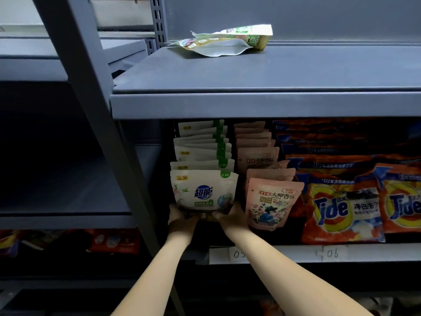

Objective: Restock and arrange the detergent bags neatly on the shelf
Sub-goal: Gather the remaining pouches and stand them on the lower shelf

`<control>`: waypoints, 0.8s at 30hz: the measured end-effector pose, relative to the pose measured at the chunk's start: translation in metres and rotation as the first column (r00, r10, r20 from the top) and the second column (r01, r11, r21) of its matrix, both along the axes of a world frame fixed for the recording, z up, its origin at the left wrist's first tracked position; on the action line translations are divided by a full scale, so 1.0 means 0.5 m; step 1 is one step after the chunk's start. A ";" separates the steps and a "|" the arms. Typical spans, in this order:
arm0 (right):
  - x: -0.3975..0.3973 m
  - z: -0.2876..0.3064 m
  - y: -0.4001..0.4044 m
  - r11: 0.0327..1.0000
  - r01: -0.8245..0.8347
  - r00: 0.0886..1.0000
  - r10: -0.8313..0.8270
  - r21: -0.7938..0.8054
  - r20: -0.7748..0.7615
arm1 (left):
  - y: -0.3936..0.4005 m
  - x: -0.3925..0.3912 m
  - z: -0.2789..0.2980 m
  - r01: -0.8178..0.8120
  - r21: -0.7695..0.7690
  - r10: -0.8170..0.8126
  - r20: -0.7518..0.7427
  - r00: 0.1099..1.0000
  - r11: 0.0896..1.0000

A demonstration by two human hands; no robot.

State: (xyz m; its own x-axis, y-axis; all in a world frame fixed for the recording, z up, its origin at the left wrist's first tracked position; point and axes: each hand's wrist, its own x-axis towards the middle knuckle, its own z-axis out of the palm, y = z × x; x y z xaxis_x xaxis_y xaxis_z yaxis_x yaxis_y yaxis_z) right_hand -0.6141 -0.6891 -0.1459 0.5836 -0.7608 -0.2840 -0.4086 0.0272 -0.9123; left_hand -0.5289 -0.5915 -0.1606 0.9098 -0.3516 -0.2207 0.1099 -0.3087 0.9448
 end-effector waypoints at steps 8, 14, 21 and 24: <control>-0.017 -0.025 0.009 0.987 -0.050 0.992 0.031 -0.153 -0.124 | 0.011 -0.002 -0.013 -0.020 0.158 0.009 0.070 0.997 0.987; -0.041 -0.015 0.019 0.953 -0.180 0.974 0.138 -0.242 -0.180 | 0.020 -0.030 0.015 -0.042 0.343 0.007 0.103 0.995 0.938; -0.123 0.069 0.025 0.871 -0.355 0.912 0.242 -0.339 -0.332 | 0.061 -0.111 0.103 0.074 0.566 -0.214 0.185 0.959 0.821; -0.171 0.145 0.029 0.771 -0.437 0.875 0.245 -0.463 -0.418 | 0.080 -0.157 0.173 0.042 0.647 -0.304 0.298 0.905 0.762</control>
State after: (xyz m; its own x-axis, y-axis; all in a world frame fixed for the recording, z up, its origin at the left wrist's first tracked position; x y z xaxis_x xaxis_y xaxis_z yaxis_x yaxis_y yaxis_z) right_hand -0.6997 -0.6747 -0.0733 0.7840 -0.6104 -0.1134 -0.5594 -0.6154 -0.5552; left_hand -0.6075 -0.5513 -0.0741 0.9018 -0.4177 -0.1109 -0.3138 -0.8093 0.4966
